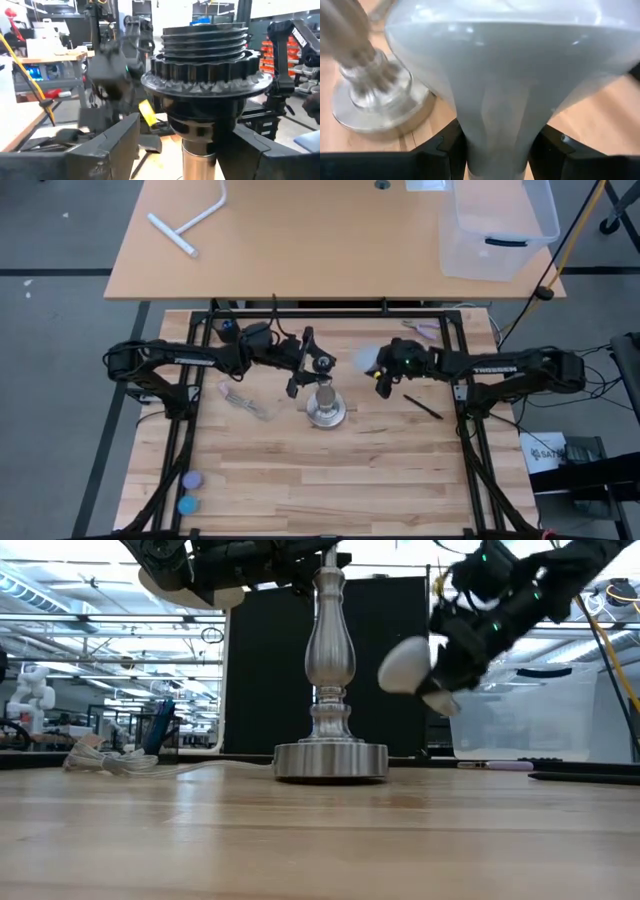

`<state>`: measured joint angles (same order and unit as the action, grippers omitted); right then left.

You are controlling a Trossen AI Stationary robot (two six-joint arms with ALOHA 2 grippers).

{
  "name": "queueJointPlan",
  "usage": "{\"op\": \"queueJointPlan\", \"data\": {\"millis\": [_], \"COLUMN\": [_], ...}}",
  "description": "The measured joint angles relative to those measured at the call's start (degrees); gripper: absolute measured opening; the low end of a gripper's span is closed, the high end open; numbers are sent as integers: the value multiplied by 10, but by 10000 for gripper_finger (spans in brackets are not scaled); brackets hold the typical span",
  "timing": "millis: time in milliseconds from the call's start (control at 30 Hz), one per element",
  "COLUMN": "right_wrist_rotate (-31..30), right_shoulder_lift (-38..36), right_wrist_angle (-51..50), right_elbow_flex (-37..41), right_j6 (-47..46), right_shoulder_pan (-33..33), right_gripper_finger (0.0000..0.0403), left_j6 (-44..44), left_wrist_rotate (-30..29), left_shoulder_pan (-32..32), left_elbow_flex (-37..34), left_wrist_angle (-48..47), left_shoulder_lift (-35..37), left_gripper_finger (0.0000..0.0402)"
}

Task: Screw lightbulb
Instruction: Remove the lightbulb from the lamp

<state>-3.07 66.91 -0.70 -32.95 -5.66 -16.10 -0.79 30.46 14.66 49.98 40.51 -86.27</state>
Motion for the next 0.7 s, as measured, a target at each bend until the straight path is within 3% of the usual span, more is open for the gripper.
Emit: {"op": "queueJointPlan", "data": {"millis": [333, 533, 700], "right_wrist_rotate": [1, 1, 4], "right_shoulder_lift": [44, 77, 86], "right_wrist_angle": [77, 136, 174], "right_elbow_flex": [86, 88, 88], "right_j6": [-90, -92, -87], "right_shoulder_pan": [0, 0, 0], "right_gripper_finger": [153, 153, 153], "left_j6": [-12, -8, -10], "left_wrist_rotate": [1, -68, -78], "left_shoulder_pan": [6, -12, -25], "left_elbow_flex": [1, 3, 2], "left_wrist_angle": [-22, -21, -29], "left_shoulder_lift": [26, 18, 18], "left_gripper_finger": [241, 254, 279]}}
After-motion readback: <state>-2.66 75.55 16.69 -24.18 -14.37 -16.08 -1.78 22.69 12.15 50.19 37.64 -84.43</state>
